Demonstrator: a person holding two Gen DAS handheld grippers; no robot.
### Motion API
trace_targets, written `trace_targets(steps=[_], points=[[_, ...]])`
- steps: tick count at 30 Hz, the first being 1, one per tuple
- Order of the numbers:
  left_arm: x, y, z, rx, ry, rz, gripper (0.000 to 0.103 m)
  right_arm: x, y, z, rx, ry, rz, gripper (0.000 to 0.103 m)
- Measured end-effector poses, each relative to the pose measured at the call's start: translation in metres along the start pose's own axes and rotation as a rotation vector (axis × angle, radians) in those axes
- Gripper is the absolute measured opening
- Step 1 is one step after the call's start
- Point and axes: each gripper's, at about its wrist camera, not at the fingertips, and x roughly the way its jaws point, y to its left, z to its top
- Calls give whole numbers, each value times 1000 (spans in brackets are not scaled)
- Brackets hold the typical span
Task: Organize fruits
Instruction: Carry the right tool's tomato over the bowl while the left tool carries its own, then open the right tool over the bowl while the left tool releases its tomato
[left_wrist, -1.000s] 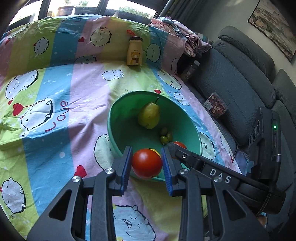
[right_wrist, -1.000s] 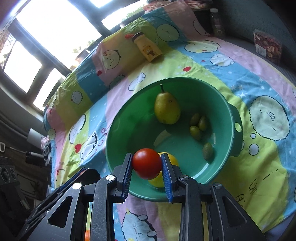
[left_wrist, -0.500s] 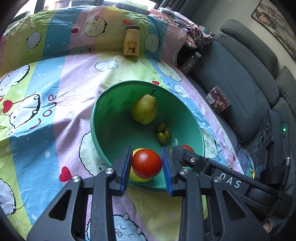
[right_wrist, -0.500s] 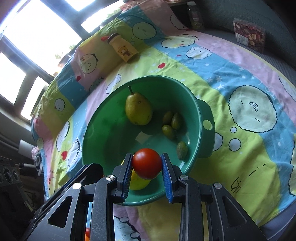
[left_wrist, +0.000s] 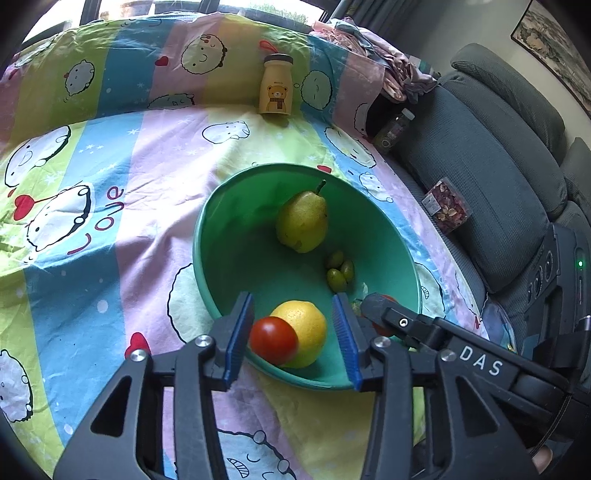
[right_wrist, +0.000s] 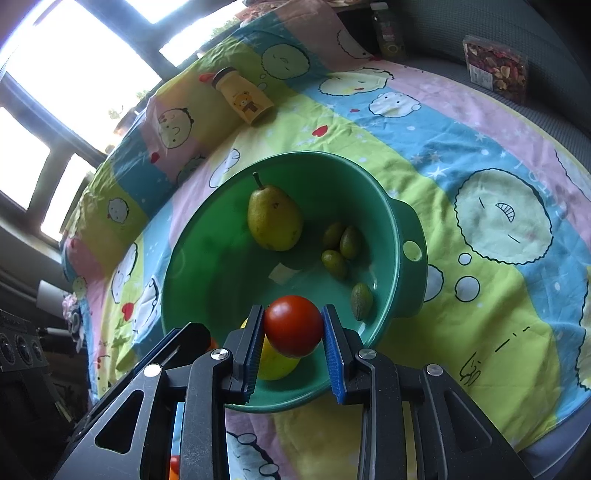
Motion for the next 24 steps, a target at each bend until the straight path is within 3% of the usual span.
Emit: trace_targets(steps=[3,5,7,9,14,18,24], points=[[-7,0,-1,4,-1,-19,54,-3,-2,1,5,-7,22,35],[-16,0,-4,9,-20,-2,61,-6,0,1,5,-19,25,43],[-28,3,-8,11,-40,4,64,-11,3,0,-2,-36,30,58],[-43,10,-13,-10,-51,14,66,-14,8,-2,-13,-45,41,63],[-91,35,-30,-121,-125,63,81,-18,30,-10,-39,-39,131,68],[-131,50,-47,-172,-168,142,83,-15,57,-21,-96,-16,190,73],[-192,71,-82,-252,-235,256,85,-15,105,-45,-213,-28,189,73]])
